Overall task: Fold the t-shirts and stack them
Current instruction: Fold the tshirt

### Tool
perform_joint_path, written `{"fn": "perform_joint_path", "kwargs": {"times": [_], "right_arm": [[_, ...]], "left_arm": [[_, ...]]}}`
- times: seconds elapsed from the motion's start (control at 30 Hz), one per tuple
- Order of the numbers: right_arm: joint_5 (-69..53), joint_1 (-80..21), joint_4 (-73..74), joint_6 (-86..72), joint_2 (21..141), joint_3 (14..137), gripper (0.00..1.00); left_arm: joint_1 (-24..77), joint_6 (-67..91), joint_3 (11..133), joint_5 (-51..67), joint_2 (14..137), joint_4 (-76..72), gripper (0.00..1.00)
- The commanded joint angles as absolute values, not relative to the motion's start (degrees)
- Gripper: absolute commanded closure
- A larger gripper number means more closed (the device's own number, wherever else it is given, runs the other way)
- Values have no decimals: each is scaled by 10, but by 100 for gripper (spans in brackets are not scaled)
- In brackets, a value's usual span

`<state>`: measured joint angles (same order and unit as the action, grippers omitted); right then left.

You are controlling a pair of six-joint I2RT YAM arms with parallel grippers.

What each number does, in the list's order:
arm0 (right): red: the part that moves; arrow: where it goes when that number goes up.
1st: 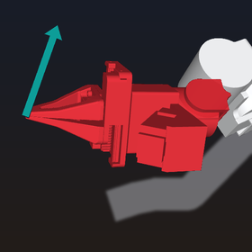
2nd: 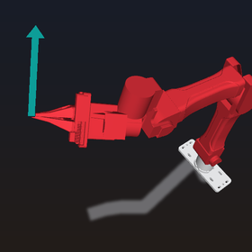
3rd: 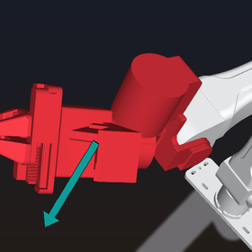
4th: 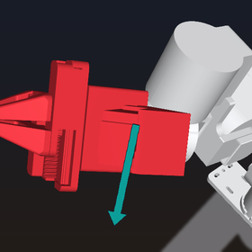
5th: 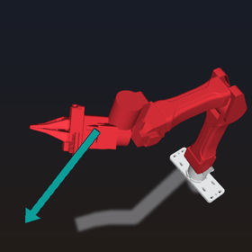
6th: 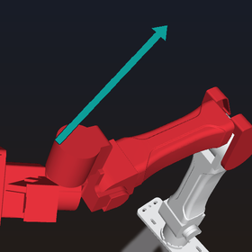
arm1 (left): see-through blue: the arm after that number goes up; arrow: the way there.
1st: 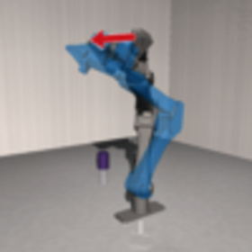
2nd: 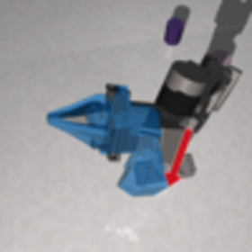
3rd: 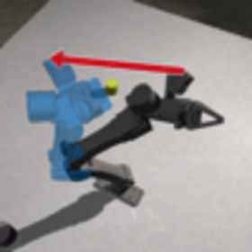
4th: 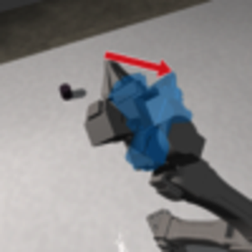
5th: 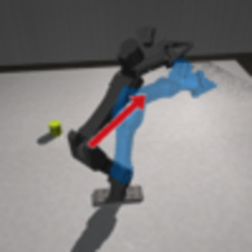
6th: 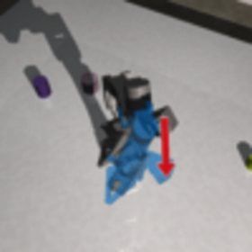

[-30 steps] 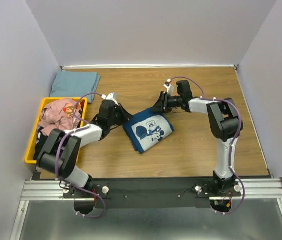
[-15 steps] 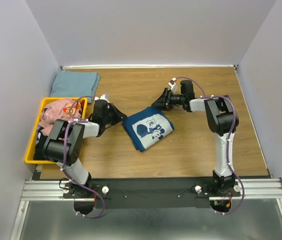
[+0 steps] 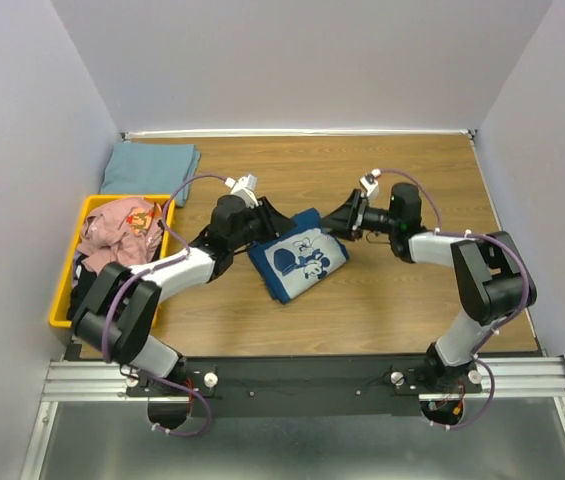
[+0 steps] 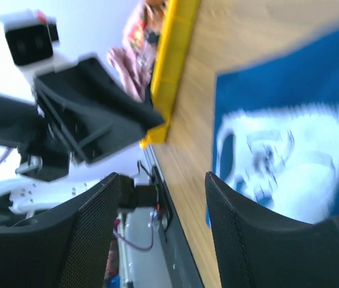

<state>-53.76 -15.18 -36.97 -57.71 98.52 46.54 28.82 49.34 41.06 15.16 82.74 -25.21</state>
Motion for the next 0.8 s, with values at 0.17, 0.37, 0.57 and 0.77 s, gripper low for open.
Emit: {"fn": "perform_joint_path", "kwargs": {"times": [0.17,0.37,0.57,0.77], "right_arm": [[-512,-136,-449,-584,1060,308,34],[-526,-95,-531,-642,1144,261,35],[-519,-102,-526,-656,1038,270,34],[-489,-148,-512,-677,1003,377,34]], "left_arm": [[270,577,407,205,1017,-337,64],[219,589,375,221,1044,-381,65],[206,582,361,222,992,-383,65],[205,555,352,172,919,-359,65]]}}
